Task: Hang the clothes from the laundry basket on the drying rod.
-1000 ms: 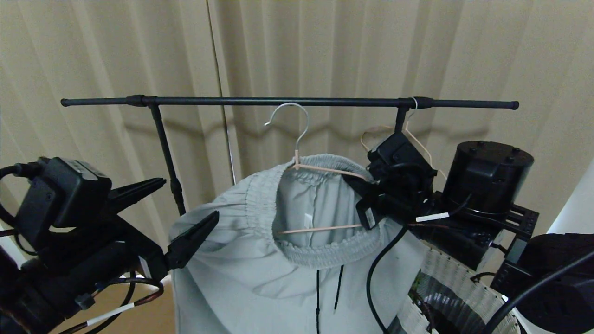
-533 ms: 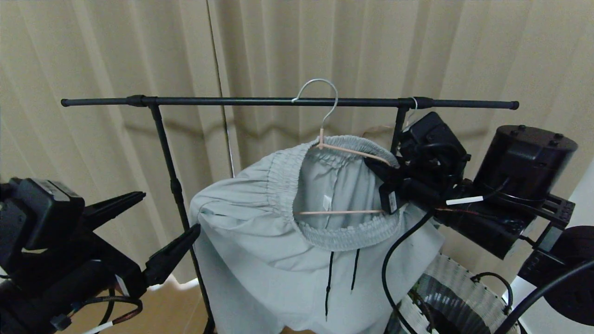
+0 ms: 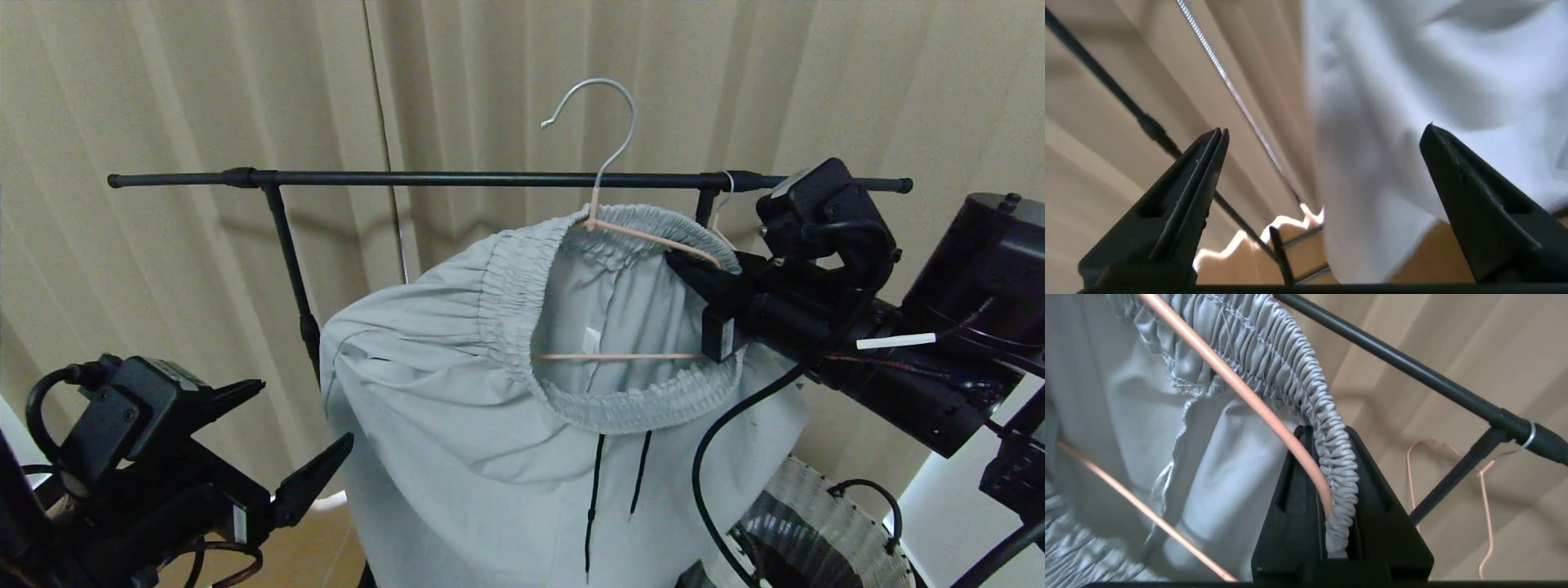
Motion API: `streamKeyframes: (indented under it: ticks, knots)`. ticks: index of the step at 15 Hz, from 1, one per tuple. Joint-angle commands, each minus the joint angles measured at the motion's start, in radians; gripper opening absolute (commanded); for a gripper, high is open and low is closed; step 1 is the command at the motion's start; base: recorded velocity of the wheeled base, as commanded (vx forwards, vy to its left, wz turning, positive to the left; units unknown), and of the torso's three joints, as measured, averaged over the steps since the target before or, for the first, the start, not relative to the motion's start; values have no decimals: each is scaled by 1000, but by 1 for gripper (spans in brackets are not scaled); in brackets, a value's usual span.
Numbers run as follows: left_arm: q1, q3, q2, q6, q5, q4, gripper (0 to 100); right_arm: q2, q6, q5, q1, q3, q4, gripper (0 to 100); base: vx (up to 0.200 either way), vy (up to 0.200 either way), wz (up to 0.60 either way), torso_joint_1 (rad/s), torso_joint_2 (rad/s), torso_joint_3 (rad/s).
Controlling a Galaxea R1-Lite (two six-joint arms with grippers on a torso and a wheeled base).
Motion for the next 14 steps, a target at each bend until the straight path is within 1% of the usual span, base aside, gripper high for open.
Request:
streamKeyframes:
  ticks: [1,2,3,9,11,12,13,14]
  knots:
    - [9,-14,52,2,0,-2,100,-20,0,0,1,10,-4,0,0,0,0,0,0,0]
    - [9,-17,55,2,0,-2,100,-24,0,0,1,12,-4,0,0,0,0,0,0,0]
    - [9,-20,55,2,0,-2,0,-29,0,0,2,15,-4,0,0,0,0,0,0,0]
    - [5,-31,62,2,-1,-2,0,-38,0,0,5,18,-4,0,0,0,0,0,0,0]
    - [25,-26,62,2,2,-2,0,-40,0,0,5,15,-2,0,0,0,0,0,0,0]
    - [55,-22,62,3,5,0,0,-43,0,0,5,15,-1,0,0,0,0,0,0,0]
    - [111,-19,67,20,6,2,0,-46,0,0,5,16,1,0,0,0,0,0,0,0]
    - [169,-14,75,52,6,2,0,-46,0,0,4,16,1,0,0,0,0,0,0,0]
